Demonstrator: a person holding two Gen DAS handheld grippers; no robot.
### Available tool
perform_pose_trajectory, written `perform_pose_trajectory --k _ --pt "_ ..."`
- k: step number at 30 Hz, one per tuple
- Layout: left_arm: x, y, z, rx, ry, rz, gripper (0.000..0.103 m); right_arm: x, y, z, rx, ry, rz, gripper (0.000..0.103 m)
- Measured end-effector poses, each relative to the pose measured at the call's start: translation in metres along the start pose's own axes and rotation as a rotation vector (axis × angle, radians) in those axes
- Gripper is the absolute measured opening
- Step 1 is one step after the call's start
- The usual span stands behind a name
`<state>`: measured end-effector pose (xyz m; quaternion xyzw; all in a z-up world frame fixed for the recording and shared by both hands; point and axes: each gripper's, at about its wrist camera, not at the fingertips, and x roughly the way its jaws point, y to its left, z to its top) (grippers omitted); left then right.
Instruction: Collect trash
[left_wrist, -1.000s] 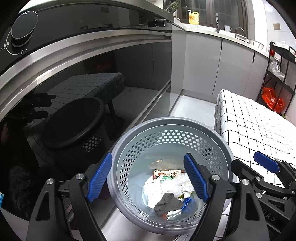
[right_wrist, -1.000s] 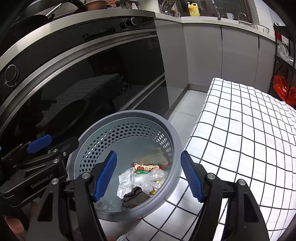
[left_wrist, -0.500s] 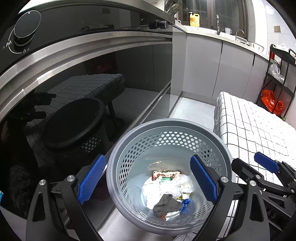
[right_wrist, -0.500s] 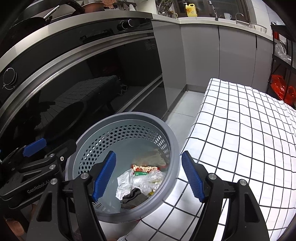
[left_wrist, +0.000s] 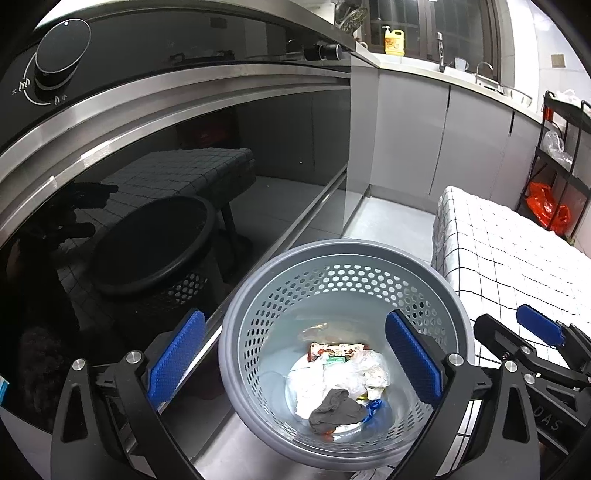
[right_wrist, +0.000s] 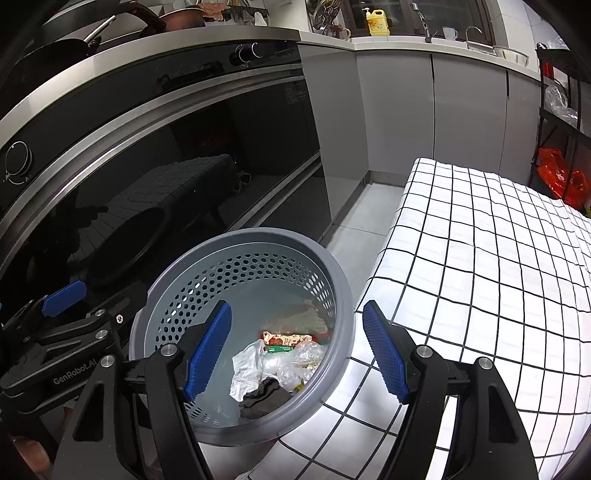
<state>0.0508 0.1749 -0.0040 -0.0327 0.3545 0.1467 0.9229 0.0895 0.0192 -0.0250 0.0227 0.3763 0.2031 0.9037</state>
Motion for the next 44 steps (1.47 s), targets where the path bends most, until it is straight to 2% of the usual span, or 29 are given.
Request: perform_pose_trajectory --k 21,44 --pt "0.004 0.0058 0.0006 -0.027 0.022 0.025 0.096 0.0004 0.0007 0.0001 0.001 -0.001 -0.002 0.07" --pt "0.0059 0.0057 0.0016 -0.034 0.031 0.018 0.096 0.0006 0.0011 0.0003 0.002 -0.001 -0.002 0.07"
